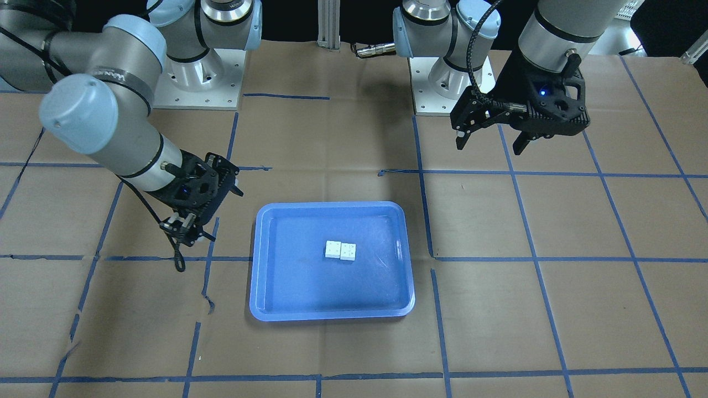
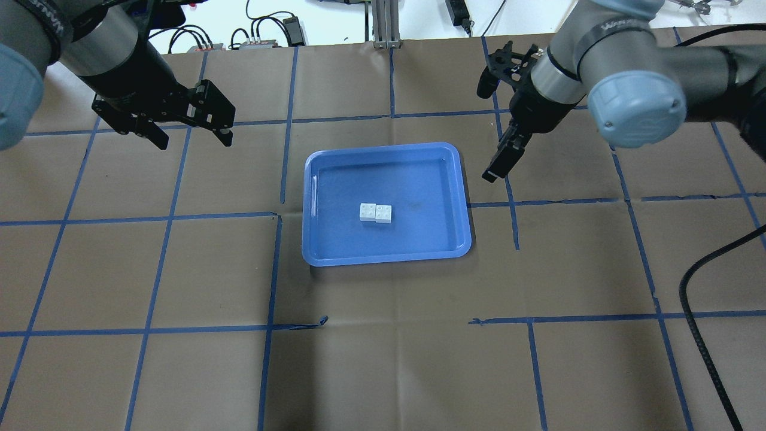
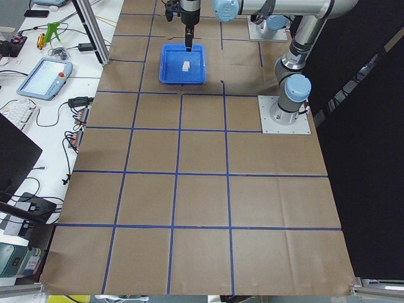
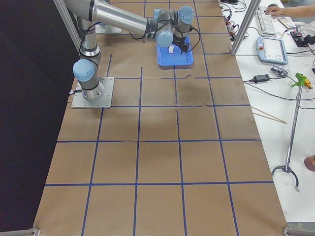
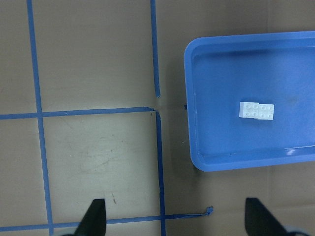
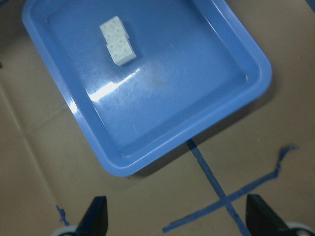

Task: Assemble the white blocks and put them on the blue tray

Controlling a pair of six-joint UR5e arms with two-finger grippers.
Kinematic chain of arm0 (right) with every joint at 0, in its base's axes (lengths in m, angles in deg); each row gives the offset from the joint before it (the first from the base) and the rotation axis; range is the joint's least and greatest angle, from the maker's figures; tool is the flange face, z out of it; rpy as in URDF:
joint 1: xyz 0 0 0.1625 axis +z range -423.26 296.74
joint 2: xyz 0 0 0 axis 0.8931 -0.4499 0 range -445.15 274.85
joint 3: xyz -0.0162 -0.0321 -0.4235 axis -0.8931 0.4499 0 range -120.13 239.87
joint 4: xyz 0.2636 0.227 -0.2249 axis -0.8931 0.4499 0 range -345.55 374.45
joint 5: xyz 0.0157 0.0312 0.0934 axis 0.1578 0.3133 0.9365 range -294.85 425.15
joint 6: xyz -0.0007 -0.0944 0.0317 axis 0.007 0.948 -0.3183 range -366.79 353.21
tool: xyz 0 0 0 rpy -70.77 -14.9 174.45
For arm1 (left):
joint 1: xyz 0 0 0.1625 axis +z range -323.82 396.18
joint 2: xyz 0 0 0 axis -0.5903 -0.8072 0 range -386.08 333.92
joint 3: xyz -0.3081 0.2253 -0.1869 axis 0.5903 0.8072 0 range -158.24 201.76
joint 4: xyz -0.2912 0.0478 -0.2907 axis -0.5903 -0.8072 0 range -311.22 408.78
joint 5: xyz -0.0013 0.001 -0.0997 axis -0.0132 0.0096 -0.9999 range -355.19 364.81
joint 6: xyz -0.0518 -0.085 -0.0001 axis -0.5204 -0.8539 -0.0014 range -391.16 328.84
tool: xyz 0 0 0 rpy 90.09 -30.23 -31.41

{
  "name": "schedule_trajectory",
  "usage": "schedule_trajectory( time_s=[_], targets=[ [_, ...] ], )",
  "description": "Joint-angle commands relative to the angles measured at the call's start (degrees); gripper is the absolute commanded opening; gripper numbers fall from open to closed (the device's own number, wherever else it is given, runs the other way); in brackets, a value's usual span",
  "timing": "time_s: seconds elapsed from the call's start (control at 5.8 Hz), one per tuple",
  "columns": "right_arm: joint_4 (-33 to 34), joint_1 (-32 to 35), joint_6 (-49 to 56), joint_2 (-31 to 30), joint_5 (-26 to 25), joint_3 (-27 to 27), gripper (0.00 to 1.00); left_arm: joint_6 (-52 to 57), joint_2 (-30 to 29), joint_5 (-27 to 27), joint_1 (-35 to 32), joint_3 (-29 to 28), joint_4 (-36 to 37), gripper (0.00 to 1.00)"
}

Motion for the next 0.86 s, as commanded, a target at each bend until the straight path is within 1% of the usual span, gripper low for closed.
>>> schedule_trajectory(
  time_s=[0.0, 0.17, 0.34, 0.69],
  targets=[
    [-6.5, -1.0, -22.2, -2.8, -8.9, 5.6, 1.0, 0.1, 0.0, 0.0, -0.1, 0.0, 0.0, 0.99],
    [-10.1, -1.0, -36.2, -4.8, -11.4, 6.6, 1.0, 0.0, 0.0, 0.0, -0.1, 0.1, -0.1, 0.99],
    [-10.7, -0.4, -49.3, -6.5, -12.2, 6.7, 1.0, 0.0, 0.0, 0.0, -0.1, 0.1, -0.1, 0.99],
    [-11.8, 3.7, -63.7, -8.6, -12.2, 6.8, 1.0, 0.1, 0.0, 0.0, -0.1, 0.1, -0.1, 0.99]
  ],
)
